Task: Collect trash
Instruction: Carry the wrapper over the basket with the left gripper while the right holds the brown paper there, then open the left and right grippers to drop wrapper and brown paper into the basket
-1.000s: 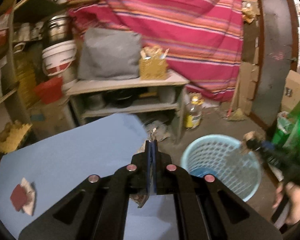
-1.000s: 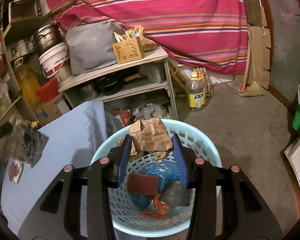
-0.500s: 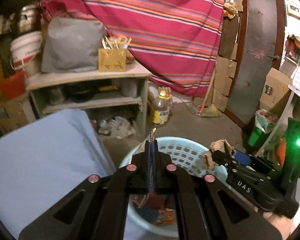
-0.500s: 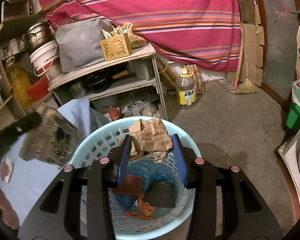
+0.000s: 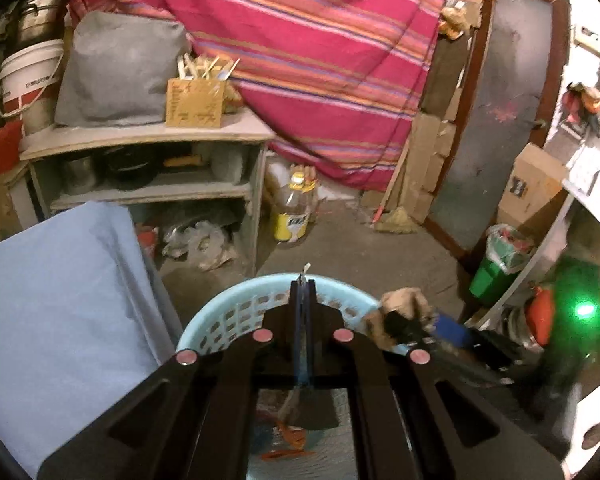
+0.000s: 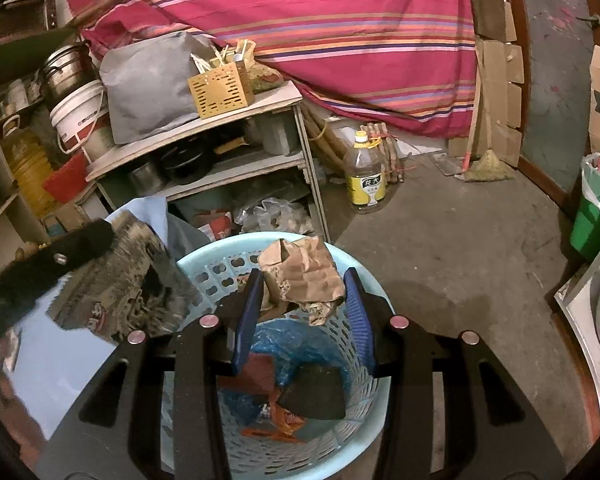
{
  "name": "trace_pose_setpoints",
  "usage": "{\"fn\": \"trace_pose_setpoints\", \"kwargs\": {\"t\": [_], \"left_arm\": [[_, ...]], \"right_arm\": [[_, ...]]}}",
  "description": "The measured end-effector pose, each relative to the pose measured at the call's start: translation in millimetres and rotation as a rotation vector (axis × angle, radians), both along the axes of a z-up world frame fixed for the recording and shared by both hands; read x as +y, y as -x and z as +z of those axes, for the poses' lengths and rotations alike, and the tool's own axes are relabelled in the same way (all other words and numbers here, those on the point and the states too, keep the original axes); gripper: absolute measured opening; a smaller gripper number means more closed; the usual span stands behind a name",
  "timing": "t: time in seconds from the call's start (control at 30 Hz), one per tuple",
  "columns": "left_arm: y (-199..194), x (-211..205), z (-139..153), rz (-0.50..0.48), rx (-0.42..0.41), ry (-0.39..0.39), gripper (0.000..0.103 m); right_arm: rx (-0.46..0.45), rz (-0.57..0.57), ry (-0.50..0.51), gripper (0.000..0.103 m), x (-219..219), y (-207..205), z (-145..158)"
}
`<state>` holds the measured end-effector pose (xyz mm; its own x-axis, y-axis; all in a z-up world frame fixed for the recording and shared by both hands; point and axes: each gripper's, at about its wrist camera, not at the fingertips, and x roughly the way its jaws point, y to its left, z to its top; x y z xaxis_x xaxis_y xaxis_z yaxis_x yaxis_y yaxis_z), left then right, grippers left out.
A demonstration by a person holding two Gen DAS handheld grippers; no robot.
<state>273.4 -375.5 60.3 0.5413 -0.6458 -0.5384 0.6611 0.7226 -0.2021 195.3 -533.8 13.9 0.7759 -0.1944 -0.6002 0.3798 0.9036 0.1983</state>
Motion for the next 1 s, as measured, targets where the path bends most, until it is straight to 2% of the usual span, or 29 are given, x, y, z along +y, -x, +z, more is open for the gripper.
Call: {"fn": "trace_pose_setpoints", "kwargs": {"t": [0.13, 0.23, 0.4, 0.53, 0.6, 0.63, 0.67, 0.73, 0.77, 0.8, 0.87, 0.93, 1.0], "left_arm": [[2.4, 0.4, -0.3, -0.005, -0.009, -0.008, 0.002], [-4.0, 0.3, -15.7, 0.021, -0.009, -0.054, 0.003], [-20.4, 8.7, -44.8, 0.053, 0.049, -0.117, 0.003], [-23.3, 30.1, -41.2, 0.078, 0.049, -0.131, 0.005], [-20.5, 41.4, -35.9, 0.097, 0.030, -0.137, 0.034], [-18.0, 50.7, -32.3, 0.122, 0.011, -0.138, 0.072], [-13.6, 62.2, -26.5, 0.167, -0.036, -0.134, 0.081], [-7.7, 78.8, -19.3, 0.196, -0.088, -0.140, 0.081], [-7.4, 89.5, -17.4, 0.202, -0.085, -0.148, 0.081], [-7.4, 99.4, -16.0, 0.212, -0.081, -0.151, 0.081], [-7.0, 124.0, -13.2, 0.242, -0.084, -0.160, 0.081], [-5.8, 148.6, -11.5, 0.272, -0.086, -0.171, 0.087], [-3.9, 178.8, -10.3, 0.311, -0.097, -0.189, 0.089]], "right_arm": [[0.002, -0.008, -0.005, 0.043, -0.7, 1.3, -1.7], [0.003, -0.005, -0.003, 0.043, 0.1, 0.6, -1.6], [-0.002, 0.002, -0.007, 0.043, 1.4, -0.4, -0.2], [0.007, 0.013, 0.006, 0.043, 7.7, -4.9, -0.5], [0.010, 0.020, 0.006, 0.043, 11.1, -7.7, -0.8], [0.011, 0.026, 0.005, 0.043, 13.5, -9.5, -0.8], [0.012, 0.029, 0.007, 0.043, 15.5, -11.1, -0.7], [0.020, 0.039, 0.012, 0.051, 20.1, -15.0, -0.7], [0.028, 0.040, 0.013, 0.069, 22.8, -17.2, -1.0], [0.031, 0.032, 0.021, 0.079, 25.2, -18.6, -1.2], [0.038, 0.015, 0.048, 0.084, 31.4, -21.7, -1.6], [0.046, 0.014, 0.052, 0.087, 36.0, -24.8, -2.1], [0.036, -0.005, 0.059, 0.097, 41.5, -25.1, -0.7]]}}
